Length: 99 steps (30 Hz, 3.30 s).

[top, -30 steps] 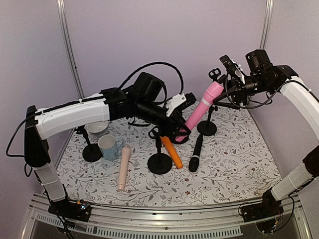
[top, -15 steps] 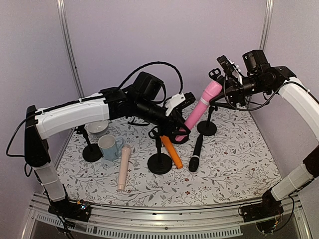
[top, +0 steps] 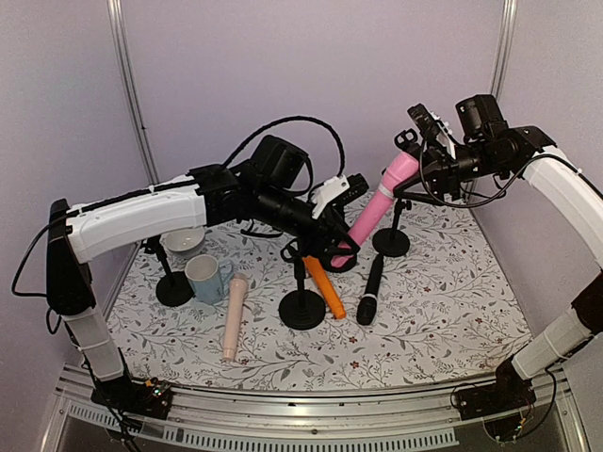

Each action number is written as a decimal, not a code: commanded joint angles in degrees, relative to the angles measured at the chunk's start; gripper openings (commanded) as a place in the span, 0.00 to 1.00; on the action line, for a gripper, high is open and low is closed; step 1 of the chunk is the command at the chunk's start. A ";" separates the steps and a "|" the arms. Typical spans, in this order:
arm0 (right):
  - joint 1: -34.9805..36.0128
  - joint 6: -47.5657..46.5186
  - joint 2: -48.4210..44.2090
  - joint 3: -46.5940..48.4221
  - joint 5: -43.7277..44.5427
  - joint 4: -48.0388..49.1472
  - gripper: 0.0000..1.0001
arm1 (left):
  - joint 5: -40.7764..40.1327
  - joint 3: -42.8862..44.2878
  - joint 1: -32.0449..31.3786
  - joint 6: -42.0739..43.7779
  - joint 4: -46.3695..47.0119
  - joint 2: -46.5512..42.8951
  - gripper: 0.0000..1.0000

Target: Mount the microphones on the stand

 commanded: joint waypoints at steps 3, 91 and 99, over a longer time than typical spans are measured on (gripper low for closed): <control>0.36 1.81 -0.08 -0.37 -1.95 1.78 0.60 | 1.91 0.29 0.99 -0.43 0.78 -0.34 0.04; 11.49 14.92 -5.07 -11.51 20.17 31.63 0.00 | -63.49 -56.52 -11.49 -24.72 97.07 2.95 0.05; 12.84 14.40 -2.91 -13.30 20.98 36.39 0.00 | -63.16 -57.13 -11.66 -26.13 97.44 1.93 0.00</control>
